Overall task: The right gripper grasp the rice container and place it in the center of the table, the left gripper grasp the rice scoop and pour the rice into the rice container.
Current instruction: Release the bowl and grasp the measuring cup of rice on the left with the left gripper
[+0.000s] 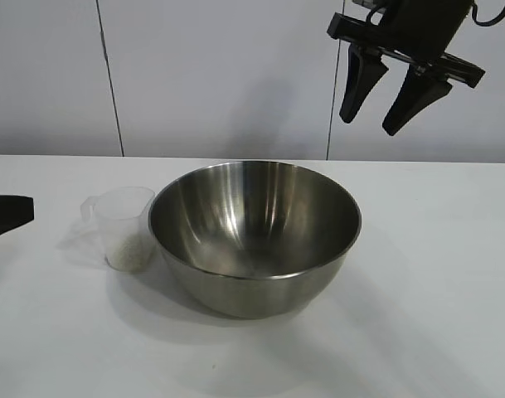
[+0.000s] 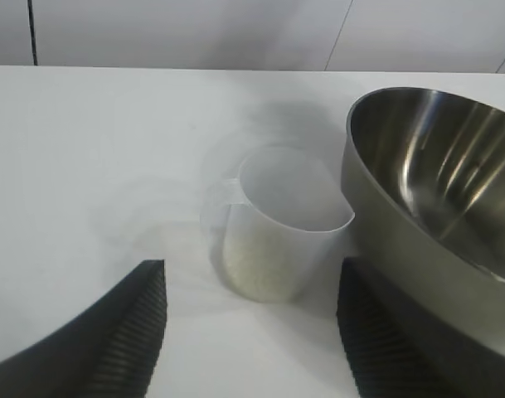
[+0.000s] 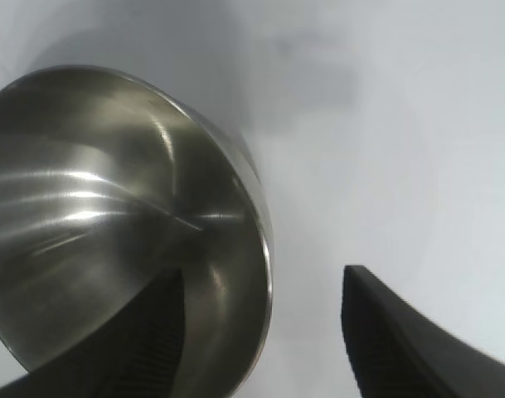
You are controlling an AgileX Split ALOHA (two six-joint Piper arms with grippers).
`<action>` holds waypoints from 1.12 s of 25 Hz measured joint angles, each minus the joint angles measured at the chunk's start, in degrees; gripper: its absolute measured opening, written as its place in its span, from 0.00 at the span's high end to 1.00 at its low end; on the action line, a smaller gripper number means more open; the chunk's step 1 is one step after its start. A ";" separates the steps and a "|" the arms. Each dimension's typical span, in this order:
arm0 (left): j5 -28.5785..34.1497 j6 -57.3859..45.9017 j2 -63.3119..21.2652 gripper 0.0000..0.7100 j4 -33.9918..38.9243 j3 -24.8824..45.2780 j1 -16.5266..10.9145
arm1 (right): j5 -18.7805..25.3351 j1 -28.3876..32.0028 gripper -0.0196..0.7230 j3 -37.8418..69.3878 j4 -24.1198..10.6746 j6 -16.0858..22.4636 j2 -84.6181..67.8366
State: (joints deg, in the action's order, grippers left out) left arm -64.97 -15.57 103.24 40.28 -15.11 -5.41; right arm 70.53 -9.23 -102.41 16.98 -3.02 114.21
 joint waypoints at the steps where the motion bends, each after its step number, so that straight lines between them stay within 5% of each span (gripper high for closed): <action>1: -0.17 2.77 1.61 0.38 -0.23 -0.32 0.00 | 0.00 0.00 0.45 0.00 0.00 0.00 0.00; 12: -0.36 12.73 8.61 0.45 -2.15 -2.23 0.00 | -0.87 0.00 0.45 0.00 0.00 0.00 0.00; 28: -1.07 11.74 12.35 0.46 -2.15 -7.78 0.00 | -2.60 0.00 0.45 0.00 0.00 0.00 0.00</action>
State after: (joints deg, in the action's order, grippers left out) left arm -66.04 -3.84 115.59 38.13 -22.88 -5.41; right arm 67.93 -9.23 -102.41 16.98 -3.02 114.21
